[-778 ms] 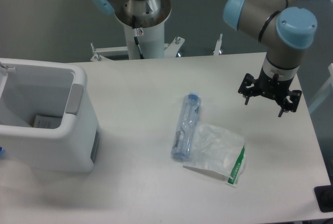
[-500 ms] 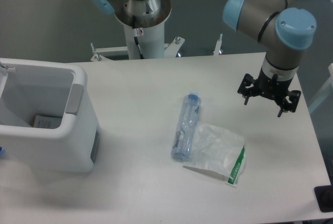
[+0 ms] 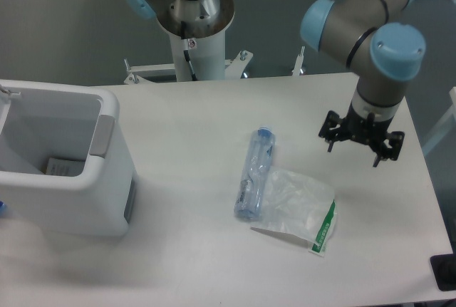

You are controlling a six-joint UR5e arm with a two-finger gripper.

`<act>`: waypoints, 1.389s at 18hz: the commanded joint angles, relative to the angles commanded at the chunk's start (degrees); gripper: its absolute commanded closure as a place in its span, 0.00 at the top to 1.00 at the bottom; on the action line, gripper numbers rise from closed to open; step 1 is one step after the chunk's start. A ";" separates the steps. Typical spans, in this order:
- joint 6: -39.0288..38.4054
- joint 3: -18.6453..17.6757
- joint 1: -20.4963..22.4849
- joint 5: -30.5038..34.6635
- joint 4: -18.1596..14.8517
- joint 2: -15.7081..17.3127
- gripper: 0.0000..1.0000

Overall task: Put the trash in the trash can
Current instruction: 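Move the gripper toward the clear plastic bag with green strip, then lower the gripper onto the plastic bag and close on it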

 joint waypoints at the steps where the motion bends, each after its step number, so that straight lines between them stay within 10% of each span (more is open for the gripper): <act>1: -2.00 -0.71 -0.78 0.00 0.80 -0.17 1.00; 11: -12.49 10.97 -11.43 10.47 0.02 -12.39 1.00; 18: 15.87 11.76 -13.27 10.37 -1.64 -13.88 1.00; 25: 24.07 12.47 -14.50 10.28 -2.87 -15.91 1.00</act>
